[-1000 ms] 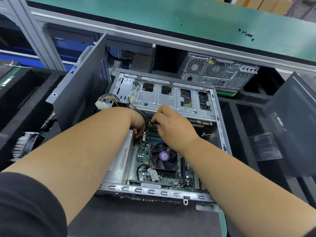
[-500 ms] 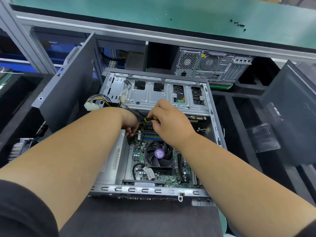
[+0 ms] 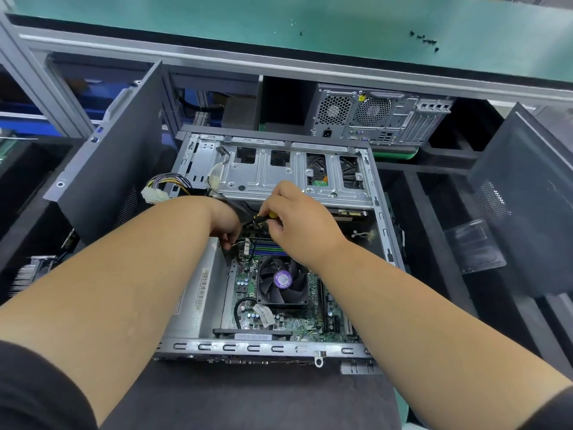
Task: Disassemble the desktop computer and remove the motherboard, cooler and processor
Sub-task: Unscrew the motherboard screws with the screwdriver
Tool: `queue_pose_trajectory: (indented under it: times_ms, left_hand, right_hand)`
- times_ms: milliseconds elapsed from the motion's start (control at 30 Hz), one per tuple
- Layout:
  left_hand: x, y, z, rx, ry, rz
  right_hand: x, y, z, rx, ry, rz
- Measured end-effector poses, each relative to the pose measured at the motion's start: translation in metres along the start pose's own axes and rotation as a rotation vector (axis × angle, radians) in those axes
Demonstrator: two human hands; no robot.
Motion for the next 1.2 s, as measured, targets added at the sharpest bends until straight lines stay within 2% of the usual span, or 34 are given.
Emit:
queue_pose_trajectory:
  times_ms: [400,733,800,867,933,1100,1200]
  left_hand:
    - [0.020,0.004,0.008,0.008,0.003,0.001]
    - [0.053,0.009,0.022,-0.049,0.031,0.018]
    - [0.071,0.009,0.032,-0.160,0.072,0.066]
    - [0.091,0.006,0.045,-0.294,0.128,0.187]
    - [0.106,0.008,0.055,-0.302,0.176,0.267]
    - [0.127,0.019,0.067,-0.435,0.088,0.485]
    - [0.131,0.028,0.077,-0.369,0.129,0.561]
  right_hand:
    - [0.002,-0.018,-0.005,-0.016,0.004,0.039]
    - [0.021,-0.071,0.001,-0.018,0.065,0.142]
    - [0.030,-0.085,0.004,-0.061,0.071,0.179]
    - [0.038,-0.099,0.008,-0.094,0.077,0.227]
    - [0.046,-0.112,0.014,-0.113,0.082,0.272]
    - [0.064,-0.139,0.027,-0.185,0.075,0.330]
    - [0.075,-0.149,0.032,-0.206,0.066,0.352]
Point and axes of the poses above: each hand's wrist, its own x-axis away from the middle knuckle, its own y-axis out of the palm, z = x × y, the point moved 6 cm from there along -x, towards the middle knuckle, and after that the axes turned 3 degrees about -z, right-handed, at the moved point
